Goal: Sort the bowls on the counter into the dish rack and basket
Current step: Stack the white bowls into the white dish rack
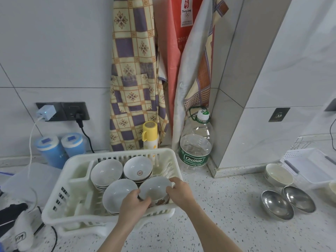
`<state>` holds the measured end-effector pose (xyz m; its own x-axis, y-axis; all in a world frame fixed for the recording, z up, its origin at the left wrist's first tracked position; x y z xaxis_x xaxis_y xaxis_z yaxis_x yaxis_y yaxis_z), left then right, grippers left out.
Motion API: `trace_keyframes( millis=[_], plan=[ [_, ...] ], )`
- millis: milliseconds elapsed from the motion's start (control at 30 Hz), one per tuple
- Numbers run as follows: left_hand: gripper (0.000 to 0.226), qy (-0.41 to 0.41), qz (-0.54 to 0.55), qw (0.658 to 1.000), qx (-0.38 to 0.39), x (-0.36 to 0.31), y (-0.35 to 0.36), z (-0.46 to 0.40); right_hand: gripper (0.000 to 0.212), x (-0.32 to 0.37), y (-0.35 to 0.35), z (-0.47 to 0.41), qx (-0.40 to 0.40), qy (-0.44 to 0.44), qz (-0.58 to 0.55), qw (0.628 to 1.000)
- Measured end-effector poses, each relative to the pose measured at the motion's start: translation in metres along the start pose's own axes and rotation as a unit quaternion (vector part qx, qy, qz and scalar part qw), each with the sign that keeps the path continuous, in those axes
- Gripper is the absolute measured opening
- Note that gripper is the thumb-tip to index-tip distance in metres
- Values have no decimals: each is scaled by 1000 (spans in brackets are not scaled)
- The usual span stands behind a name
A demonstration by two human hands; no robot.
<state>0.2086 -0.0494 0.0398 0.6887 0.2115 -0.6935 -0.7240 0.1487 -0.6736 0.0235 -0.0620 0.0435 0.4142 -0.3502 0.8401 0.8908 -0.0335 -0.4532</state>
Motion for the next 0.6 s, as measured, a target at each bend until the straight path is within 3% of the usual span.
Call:
trace_keyframes(
  millis=[100, 333, 467, 600],
  plan=[
    [56, 10, -10, 1000, 3, 3, 2, -1, 47, 0, 1, 0, -1, -2, 15, 1000],
    [56, 36, -40, 999, 4, 6, 5, -2, 55, 1, 6, -1, -6, -15, 95, 995],
    [46, 44, -31, 998, -29, 6, 1, 3, 54, -1, 3, 2, -39, -12, 60, 997],
    [18, 38, 46, 998, -27, 8, 1, 14, 47, -3, -2, 9, -42, -35, 1, 998]
  ],
)
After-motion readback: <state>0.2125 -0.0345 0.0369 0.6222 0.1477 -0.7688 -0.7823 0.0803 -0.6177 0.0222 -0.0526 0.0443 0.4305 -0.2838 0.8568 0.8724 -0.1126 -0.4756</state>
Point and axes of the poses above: each hand's wrist, its own z-axis away from the middle knuckle, its own y-axis out of the palm, x = y × z, the point moved 5 cm from there along -z, towards the middle knuckle, and after that the axes turned 12 degrees about -z, right-handed, at the moved point
